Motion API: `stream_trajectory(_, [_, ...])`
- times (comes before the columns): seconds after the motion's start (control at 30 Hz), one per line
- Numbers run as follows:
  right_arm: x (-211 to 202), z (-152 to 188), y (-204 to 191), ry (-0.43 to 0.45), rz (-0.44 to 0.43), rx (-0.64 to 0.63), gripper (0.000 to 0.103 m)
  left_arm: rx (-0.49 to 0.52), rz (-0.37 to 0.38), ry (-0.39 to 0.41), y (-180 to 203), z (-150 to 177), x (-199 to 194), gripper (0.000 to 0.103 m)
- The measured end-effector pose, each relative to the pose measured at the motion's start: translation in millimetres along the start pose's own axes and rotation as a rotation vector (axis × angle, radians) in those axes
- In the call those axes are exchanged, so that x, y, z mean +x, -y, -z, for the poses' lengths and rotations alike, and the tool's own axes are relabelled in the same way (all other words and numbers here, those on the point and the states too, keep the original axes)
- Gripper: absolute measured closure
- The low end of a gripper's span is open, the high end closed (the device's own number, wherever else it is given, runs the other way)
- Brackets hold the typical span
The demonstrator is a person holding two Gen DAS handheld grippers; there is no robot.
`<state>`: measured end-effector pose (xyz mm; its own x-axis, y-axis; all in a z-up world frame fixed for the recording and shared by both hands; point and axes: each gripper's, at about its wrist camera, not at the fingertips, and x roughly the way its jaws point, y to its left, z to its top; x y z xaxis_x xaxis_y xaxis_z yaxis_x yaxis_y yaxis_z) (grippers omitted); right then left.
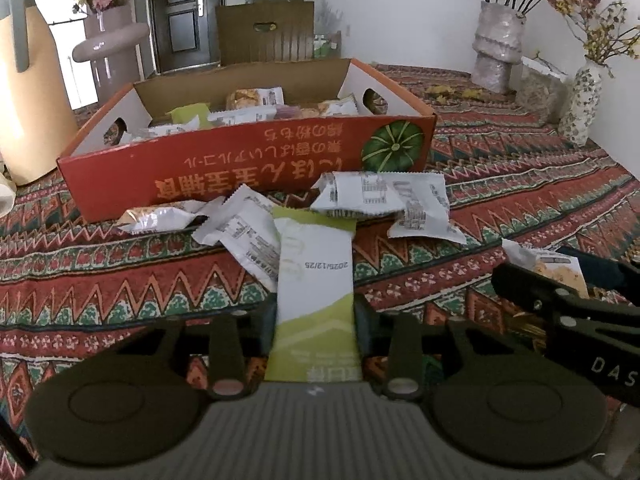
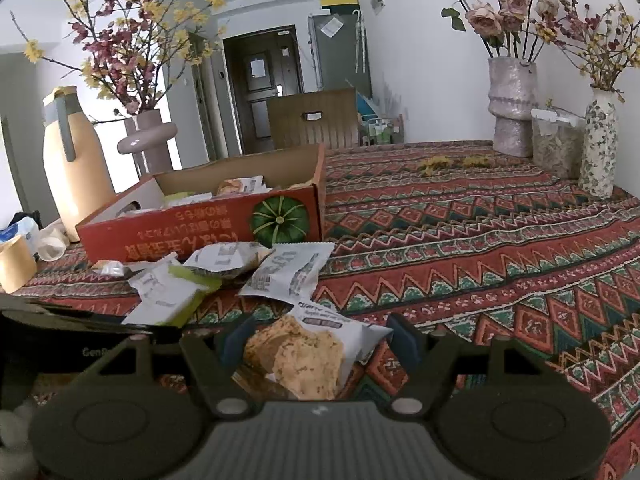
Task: Organize snacks
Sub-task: 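Carry the biscuit packet and green-and-white bar over the cardboard box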
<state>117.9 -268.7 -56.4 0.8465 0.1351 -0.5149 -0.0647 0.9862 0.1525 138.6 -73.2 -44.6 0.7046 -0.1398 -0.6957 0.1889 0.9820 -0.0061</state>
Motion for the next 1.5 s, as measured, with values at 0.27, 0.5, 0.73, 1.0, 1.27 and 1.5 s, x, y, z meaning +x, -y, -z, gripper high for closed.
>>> stream_trajectory(0.27, [-4, -2, -3, 0.014, -0.004, -0.01, 0.032, -0.003, 0.006, 0.048, -5, -4, -16, 0.065])
stream_trajectory(0.5, [-9, -10, -9, 0.047, -0.009, -0.027, 0.032, -0.018, 0.012, 0.11, -14, -9, -35, 0.065])
stream_trajectory(0.73, [-8, -20, -18, 0.074, -0.024, -0.045, 0.032, -0.044, -0.002, 0.166, -26, -21, -49, 0.065])
stream_trajectory(1.0, [2, -44, -32, 0.124, -0.042, -0.074, 0.032, -0.078, -0.04, 0.235, -46, -48, -57, 0.065])
stream_trajectory(1.27, [22, -76, -46, 0.176, -0.053, -0.109, 0.032, -0.115, -0.078, 0.29, -68, -81, -54, 0.065])
stream_trajectory(1.5, [50, -107, -58, 0.206, -0.058, -0.141, 0.032, -0.143, -0.111, 0.314, -84, -111, -40, 0.065])
